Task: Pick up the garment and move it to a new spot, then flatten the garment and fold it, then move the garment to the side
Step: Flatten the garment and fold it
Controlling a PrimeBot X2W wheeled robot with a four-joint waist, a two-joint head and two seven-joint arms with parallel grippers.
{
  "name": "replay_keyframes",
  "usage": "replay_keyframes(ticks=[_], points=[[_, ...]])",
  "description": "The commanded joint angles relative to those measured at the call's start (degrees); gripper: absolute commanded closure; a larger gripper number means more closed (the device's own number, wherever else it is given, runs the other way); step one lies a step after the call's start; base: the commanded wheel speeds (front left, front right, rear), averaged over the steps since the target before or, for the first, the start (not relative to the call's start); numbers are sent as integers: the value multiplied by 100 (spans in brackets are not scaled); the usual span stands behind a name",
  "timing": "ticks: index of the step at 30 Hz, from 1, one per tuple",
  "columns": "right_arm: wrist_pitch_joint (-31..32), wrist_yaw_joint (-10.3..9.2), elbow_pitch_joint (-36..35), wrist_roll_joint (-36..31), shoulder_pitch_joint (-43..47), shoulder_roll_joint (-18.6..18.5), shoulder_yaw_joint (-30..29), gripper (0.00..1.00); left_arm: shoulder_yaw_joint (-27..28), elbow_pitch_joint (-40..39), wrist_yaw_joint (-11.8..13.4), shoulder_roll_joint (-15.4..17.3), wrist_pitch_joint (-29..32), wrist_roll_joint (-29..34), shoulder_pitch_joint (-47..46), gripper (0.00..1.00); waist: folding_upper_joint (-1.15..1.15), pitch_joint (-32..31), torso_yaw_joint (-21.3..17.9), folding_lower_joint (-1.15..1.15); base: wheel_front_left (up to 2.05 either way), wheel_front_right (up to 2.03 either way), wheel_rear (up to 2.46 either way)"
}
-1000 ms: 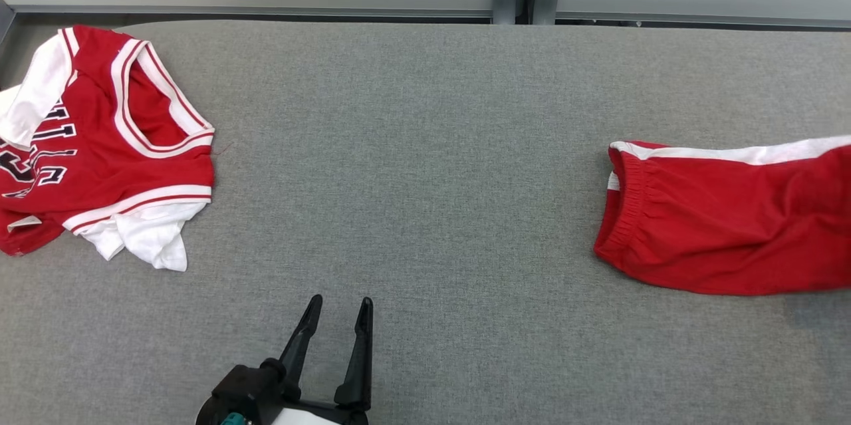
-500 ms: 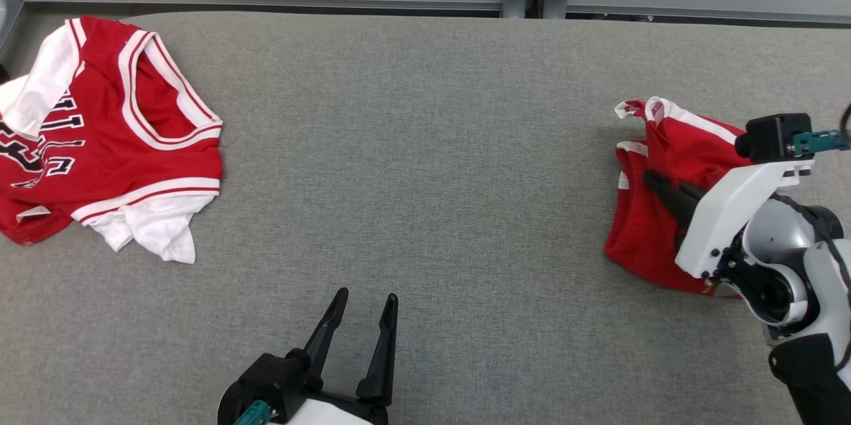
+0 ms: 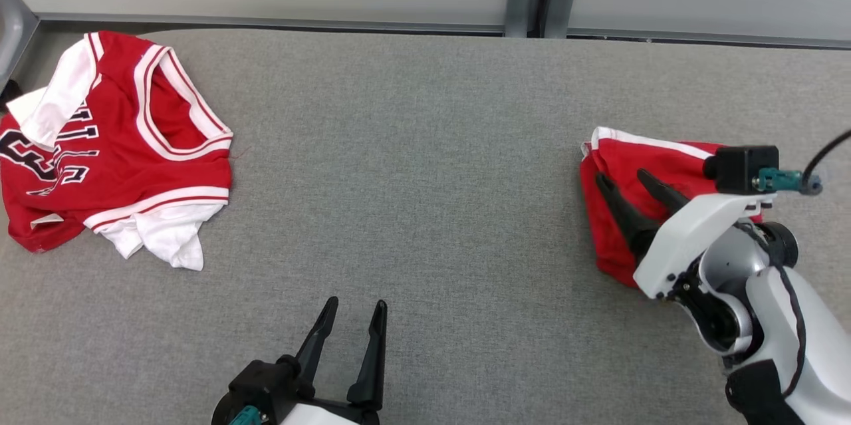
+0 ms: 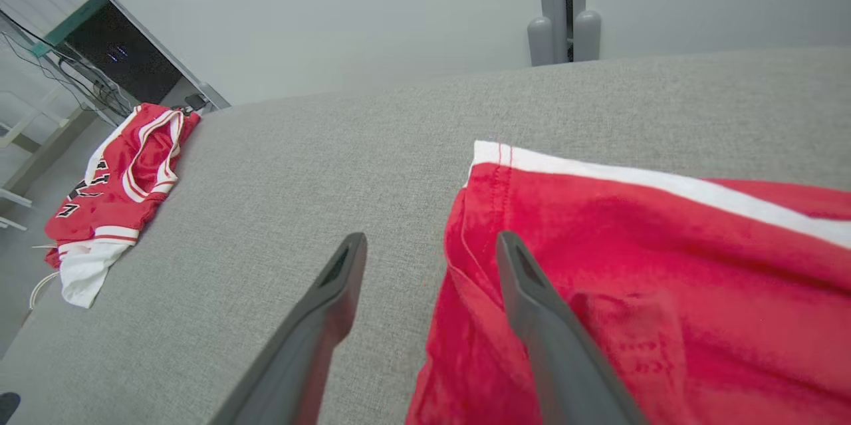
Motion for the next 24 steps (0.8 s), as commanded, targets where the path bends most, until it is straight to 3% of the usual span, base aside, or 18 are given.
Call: replay_keyframes(ticks=[1, 7, 13, 18, 24], points=[[-209, 10, -136, -100, 169, -142, 79, 0, 80, -2, -17, 22, -25, 64, 41, 0, 0, -133, -122, 0, 0, 0, 0], [-1522, 10, -667, -834, 1080, -648, -25, 0, 421, -129, -44, 56, -25, 107, 309, 0, 0, -507, -449, 0, 0, 0, 0], [-2674, 10, -471, -1421, 1991, -685, -672, 0, 744, -298, -94, 31, -19, 217, 586, 0, 0, -776, -697, 0, 0, 0, 0], [-2993, 11, -130, -1687, 2309, -558, -1120, 0, 933, -397, -145, -13, -19, 327, 770, 0, 0, -870, -798, 0, 0, 0, 0], [-3104, 11, -82, -1739, 2079, -473, -1333, 0, 1069, -539, -180, -43, -19, 454, 814, 0, 0, -787, -806, 0, 0, 0, 0]])
